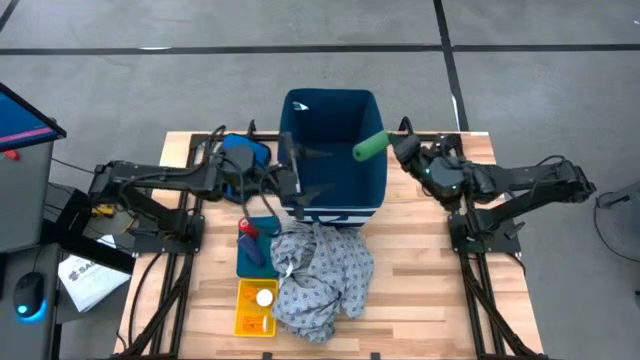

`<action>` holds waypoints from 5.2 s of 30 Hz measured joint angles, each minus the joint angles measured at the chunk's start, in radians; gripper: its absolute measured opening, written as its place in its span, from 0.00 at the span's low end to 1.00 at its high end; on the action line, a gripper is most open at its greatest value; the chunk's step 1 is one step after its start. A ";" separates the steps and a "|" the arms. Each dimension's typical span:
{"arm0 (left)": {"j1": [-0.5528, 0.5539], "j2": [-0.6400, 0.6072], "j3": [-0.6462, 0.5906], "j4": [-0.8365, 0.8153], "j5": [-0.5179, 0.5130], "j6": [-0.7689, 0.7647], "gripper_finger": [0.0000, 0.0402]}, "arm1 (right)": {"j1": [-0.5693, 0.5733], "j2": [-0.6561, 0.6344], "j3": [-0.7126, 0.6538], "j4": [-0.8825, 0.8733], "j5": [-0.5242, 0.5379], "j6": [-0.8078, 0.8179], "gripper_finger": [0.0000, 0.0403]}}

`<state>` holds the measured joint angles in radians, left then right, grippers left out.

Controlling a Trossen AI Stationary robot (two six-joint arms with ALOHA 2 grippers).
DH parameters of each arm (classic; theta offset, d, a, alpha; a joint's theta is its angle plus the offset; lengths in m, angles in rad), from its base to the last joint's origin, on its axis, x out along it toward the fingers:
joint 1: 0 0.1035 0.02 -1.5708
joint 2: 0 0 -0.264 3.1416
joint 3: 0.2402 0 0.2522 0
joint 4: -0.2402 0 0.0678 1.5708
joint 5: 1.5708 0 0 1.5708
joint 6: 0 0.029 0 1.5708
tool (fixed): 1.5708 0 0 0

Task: Pick & place medical supplies in basket/bin
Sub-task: Put the green bandage into the blue bin, then put the patient gown into the blue organizer bin

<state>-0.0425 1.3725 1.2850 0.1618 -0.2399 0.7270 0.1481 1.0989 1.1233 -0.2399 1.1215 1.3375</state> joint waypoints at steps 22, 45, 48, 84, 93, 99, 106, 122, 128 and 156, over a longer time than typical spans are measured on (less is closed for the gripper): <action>0.048 0.104 0.000 0.144 -0.027 0.002 0.71 | -0.001 0.134 0.096 0.011 -0.147 0.025 0.00; 0.055 0.102 0.000 0.111 0.001 -0.058 0.32 | -0.002 0.132 0.095 0.010 -0.153 0.042 0.00; 0.055 0.102 0.000 0.115 0.001 -0.082 0.26 | -0.002 0.132 0.095 0.011 -0.153 0.042 0.00; -0.458 -0.439 0.002 -0.966 -0.329 -0.946 0.20 | -0.018 0.073 0.095 0.009 -0.176 -0.055 0.24; -0.622 -0.265 -0.022 -1.299 -0.303 -1.330 0.20 | -0.017 0.073 0.095 0.009 -0.186 -0.047 0.24; -0.638 -0.237 -0.214 -1.159 -0.359 -1.476 0.20 | -0.018 0.073 0.095 0.003 -0.186 -0.052 0.24; -0.560 -0.237 -0.401 -0.972 -0.417 -1.513 0.17 | -0.017 0.073 0.095 -0.009 -0.186 -0.055 0.24; -0.405 -0.258 -0.621 -0.703 -0.338 -1.551 0.22 | -0.017 0.073 0.095 -0.014 -0.217 -0.055 0.24; -0.372 -0.314 -0.621 -0.723 -0.330 -1.570 0.43 | -0.017 0.073 0.095 -0.017 -0.231 -0.055 0.24; -0.385 -0.973 -0.719 -0.734 -0.448 -1.345 0.39 | -0.007 0.073 0.095 -0.056 -0.231 -0.054 0.24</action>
<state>-0.4271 0.4000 0.5663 -0.5724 -0.6876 -0.6175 0.1408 1.1721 1.2182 -0.2964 0.8902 1.2830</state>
